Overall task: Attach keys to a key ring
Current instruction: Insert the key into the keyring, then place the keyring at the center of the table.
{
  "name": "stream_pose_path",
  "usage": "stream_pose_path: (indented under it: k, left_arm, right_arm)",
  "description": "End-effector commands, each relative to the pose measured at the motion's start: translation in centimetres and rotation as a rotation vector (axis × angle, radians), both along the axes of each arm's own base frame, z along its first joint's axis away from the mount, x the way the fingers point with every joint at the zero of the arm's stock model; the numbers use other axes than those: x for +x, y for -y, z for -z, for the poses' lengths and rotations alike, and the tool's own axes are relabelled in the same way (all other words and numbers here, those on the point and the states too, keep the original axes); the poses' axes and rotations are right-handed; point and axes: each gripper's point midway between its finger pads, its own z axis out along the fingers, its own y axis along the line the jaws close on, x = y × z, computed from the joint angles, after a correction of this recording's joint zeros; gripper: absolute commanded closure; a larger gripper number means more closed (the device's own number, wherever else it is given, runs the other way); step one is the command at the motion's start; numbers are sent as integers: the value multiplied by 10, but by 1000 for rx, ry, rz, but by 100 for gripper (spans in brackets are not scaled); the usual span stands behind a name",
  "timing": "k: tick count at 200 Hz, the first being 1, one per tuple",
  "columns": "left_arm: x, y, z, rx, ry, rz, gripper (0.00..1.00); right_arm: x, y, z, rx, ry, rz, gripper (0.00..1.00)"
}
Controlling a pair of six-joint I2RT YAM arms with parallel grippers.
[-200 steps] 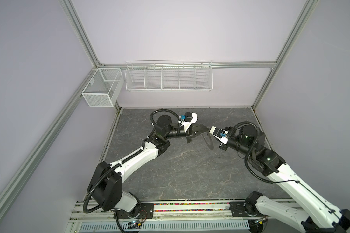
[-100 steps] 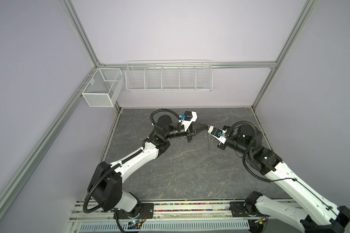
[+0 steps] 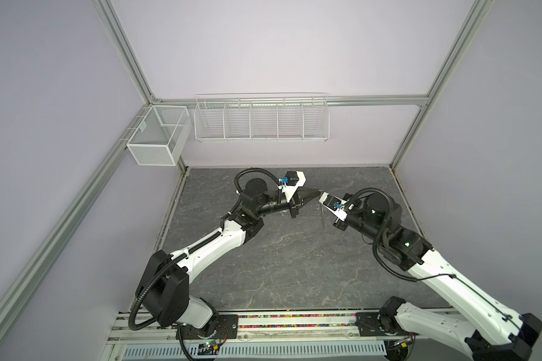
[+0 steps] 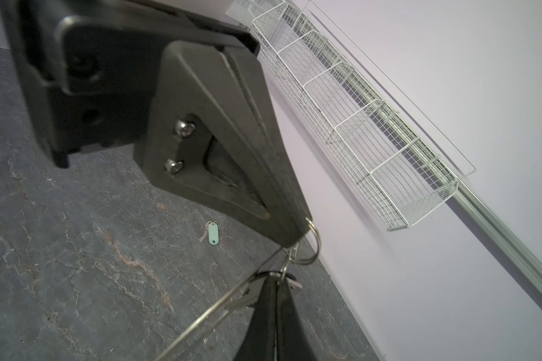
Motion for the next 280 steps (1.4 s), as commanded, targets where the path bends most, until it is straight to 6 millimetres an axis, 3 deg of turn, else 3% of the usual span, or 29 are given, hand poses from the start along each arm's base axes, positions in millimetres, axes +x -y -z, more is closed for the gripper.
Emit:
stream_pose_path:
  k: [1,50,84,96,106,122,138,163,194,211,244,280]
  left_arm:
    - [0,-5,-13,-8,53,-24,100]
    - [-8,-2,-1,57,41,29,100]
    - [-5,-4,14,115,17,17,100]
    - [1,-10,17,116,7,-19,83]
    - [7,-17,19,111,-1,-54,74]
    - [19,-37,21,92,-24,-137,61]
    - [35,-66,26,87,-41,-272,55]
    - [61,-127,30,85,-50,-558,52]
    - [73,-195,31,100,-40,-875,51]
    - [75,-216,40,139,-44,-983,49]
    - [74,-219,61,158,-81,-994,48]
    - [78,-209,77,170,-114,-950,48]
  right_arm:
    - [1,10,1,17,-8,55,93]
    - [3,15,-7,30,28,85,93]
    - [6,7,7,-47,-7,52,93]
    - [6,0,16,-90,-41,12,93]
    - [7,-8,24,-111,-70,-23,93]
    - [9,-23,36,-119,-106,-79,93]
    - [12,-43,48,-119,-148,-157,93]
    - [19,-82,67,-118,-222,-275,93]
    - [24,-120,82,-104,-267,-400,93]
    - [28,-127,109,-138,-335,-411,93]
    - [25,-119,183,-254,-482,-401,93]
    - [16,-93,213,-314,-557,-345,93]
